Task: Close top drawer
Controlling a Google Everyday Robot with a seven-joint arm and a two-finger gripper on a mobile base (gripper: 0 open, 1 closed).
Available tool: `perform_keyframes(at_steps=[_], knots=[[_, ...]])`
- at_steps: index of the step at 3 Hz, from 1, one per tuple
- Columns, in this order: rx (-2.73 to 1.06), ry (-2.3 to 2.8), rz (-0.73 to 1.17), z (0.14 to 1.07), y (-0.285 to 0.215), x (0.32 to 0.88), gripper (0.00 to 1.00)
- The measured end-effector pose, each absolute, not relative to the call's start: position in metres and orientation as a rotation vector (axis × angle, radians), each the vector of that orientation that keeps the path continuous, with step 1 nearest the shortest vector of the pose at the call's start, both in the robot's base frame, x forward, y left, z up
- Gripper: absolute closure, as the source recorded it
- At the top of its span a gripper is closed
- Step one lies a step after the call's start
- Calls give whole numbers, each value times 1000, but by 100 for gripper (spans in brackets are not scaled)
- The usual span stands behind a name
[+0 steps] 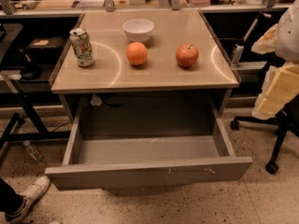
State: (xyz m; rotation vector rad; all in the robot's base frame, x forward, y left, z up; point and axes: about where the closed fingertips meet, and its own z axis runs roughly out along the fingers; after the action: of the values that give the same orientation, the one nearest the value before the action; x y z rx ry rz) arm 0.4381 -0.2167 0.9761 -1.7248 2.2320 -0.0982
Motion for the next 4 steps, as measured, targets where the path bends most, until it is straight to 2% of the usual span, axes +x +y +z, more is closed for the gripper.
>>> perform_keyframes(at_steps=[3, 4], knots=[[-1725, 2232, -99, 976, -217, 438, 89], [-1726, 2231, -148, 978, -217, 438, 100]])
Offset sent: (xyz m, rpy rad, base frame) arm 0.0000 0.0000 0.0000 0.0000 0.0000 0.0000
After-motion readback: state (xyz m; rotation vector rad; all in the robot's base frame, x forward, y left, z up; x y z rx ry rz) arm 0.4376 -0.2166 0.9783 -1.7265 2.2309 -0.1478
